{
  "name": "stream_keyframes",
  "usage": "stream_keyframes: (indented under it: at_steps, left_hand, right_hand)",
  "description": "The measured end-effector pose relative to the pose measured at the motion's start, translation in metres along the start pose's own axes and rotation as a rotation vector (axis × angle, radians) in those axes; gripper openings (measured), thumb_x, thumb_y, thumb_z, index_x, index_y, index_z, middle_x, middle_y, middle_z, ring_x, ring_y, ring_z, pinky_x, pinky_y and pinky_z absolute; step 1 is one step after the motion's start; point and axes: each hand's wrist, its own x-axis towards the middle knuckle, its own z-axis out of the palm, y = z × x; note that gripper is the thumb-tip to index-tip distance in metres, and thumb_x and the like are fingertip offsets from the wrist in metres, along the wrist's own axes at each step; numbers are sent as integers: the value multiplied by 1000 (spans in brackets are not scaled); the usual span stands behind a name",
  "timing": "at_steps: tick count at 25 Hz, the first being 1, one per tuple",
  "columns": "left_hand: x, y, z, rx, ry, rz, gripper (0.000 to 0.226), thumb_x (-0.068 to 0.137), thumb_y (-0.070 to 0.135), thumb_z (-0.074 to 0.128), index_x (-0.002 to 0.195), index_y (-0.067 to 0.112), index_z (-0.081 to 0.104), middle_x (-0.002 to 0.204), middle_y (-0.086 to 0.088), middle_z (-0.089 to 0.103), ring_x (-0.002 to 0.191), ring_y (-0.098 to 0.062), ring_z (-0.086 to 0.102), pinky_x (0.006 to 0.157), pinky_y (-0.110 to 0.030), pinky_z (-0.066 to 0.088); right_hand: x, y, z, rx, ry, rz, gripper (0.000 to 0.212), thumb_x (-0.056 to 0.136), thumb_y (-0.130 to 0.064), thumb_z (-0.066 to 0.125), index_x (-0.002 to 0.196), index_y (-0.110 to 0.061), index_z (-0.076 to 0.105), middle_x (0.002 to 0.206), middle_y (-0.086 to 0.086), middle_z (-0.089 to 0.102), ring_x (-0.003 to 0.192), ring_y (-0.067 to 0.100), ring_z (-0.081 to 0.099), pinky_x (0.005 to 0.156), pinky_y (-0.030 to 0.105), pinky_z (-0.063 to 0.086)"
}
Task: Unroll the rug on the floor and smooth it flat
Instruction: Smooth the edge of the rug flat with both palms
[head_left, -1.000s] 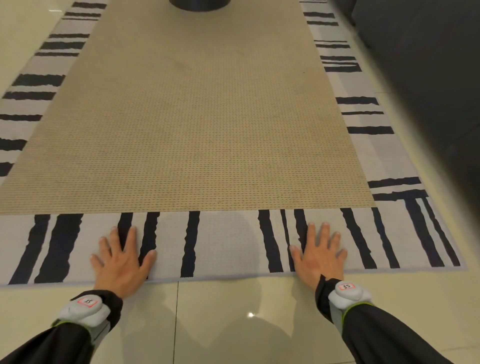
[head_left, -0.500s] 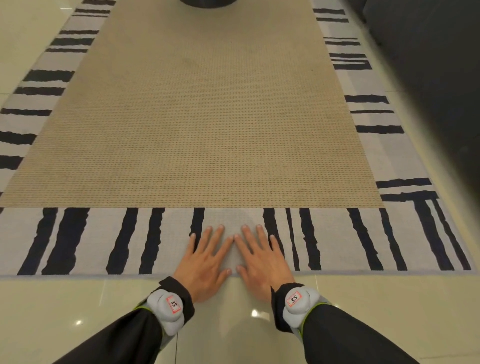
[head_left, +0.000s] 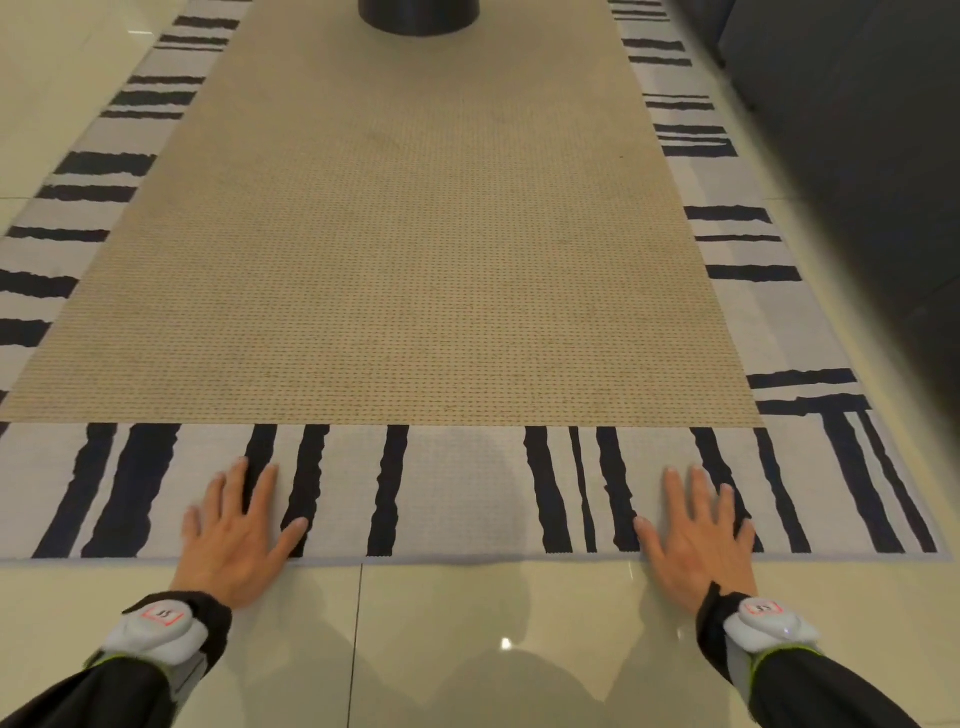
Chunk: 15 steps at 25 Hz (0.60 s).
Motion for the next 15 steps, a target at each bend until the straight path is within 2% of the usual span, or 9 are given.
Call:
stream_keyframes:
  at_steps: [3,5,8,11,13,15]
  left_hand:
    - [-8,-2,3,-46,-7,-115,81,83,70,25,150,24,13,162,-12,5,146,-38,5,113,-67,17]
    - [-9,15,2,-46,-19,-115,79,84,68,26,148,25,13,161,-13,5,145,-41,5,111,-68,17]
    - [-16,56,4,-17,-24,15,82,81,69,27,150,27,11,161,-13,4,145,-43,4,110,-69,15]
    - [-25,93,12,35,-62,168,83,81,70,20,152,29,4,163,-11,-4,146,-41,-5,112,-68,10]
    - [-27,107,14,56,-76,257,82,83,73,13,152,30,1,163,-9,-8,147,-39,-9,114,-66,7]
    - [-26,116,12,87,-78,320,82,83,74,8,152,30,4,163,-11,-2,147,-40,-3,114,-66,10]
  right_hand:
    - [-6,-13,0,92,-6,124,77,94,-63,23,156,-25,-4,167,10,-9,150,44,-2,115,67,17]
    - [-7,-39,-4,121,-16,88,76,96,-60,25,157,-24,-3,167,11,-10,149,45,-5,115,67,14]
    - [-13,-88,-8,96,-7,-117,78,95,-59,29,157,-24,-2,166,11,-12,149,44,-9,115,66,9]
    - [-22,-124,-9,48,-35,-307,79,94,-57,33,156,-25,-3,166,11,-14,149,44,-13,114,68,4]
    - [-23,-133,-9,25,-54,-370,79,95,-56,35,156,-25,-4,166,10,-15,149,44,-13,114,69,3]
    - [-21,-132,-12,34,-66,-389,78,95,-55,36,156,-25,-3,166,9,-14,150,43,-11,115,69,5]
